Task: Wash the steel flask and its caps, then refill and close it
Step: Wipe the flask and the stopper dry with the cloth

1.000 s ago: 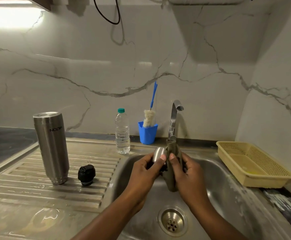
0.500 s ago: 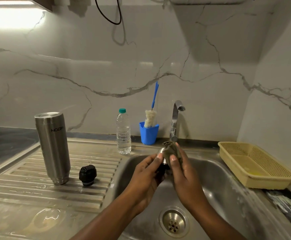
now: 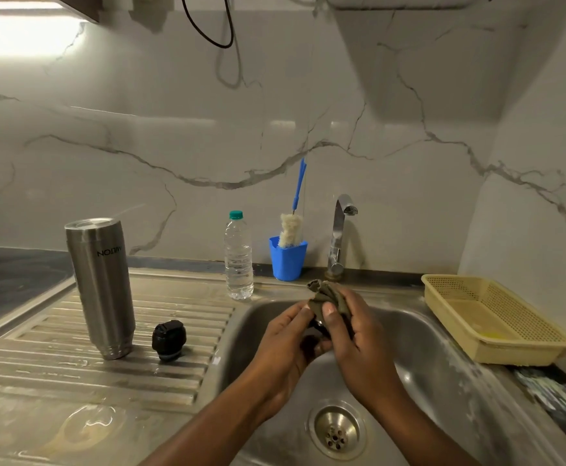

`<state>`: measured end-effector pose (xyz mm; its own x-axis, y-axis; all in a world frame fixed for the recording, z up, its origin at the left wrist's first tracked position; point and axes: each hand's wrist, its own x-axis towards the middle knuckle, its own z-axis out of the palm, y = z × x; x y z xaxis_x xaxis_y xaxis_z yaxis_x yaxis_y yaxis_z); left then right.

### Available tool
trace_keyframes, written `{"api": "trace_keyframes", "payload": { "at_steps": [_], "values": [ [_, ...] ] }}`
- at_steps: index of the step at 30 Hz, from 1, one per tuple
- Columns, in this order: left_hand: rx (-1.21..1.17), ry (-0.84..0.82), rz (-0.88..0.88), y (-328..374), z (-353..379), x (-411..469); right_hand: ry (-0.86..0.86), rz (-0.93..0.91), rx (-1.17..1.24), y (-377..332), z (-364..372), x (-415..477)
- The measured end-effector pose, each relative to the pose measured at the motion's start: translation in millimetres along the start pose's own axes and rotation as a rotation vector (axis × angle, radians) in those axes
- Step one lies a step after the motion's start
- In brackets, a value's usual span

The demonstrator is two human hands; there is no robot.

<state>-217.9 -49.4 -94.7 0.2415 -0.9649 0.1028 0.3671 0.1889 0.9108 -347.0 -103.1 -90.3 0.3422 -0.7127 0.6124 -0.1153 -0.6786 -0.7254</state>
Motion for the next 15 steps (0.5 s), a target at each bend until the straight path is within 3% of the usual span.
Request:
{"api": "trace_keyframes", "payload": {
  "at_steps": [4, 10, 12, 15],
  "values": [
    [0.08, 0.028, 0.016, 0.0, -4.0, 1.4, -0.055, 0.186, 0.077, 3.4, -6.6, 5.0],
    [0.028, 0.077, -0.014, 0.1, -6.1, 4.3, 0.051, -0.077, -0.169, 3.6, -6.8, 1.0],
    [0.025, 0.041, -0.02, -0.4, -2.9, 1.5, -0.001, -0.072, -0.095, 2.4, -5.8, 1.5],
    [-0.042, 0.053, -0.022, 0.9, -0.1, 2.8, -0.073, 0.094, 0.079, 0.3, -4.3, 2.7]
  ]
}}
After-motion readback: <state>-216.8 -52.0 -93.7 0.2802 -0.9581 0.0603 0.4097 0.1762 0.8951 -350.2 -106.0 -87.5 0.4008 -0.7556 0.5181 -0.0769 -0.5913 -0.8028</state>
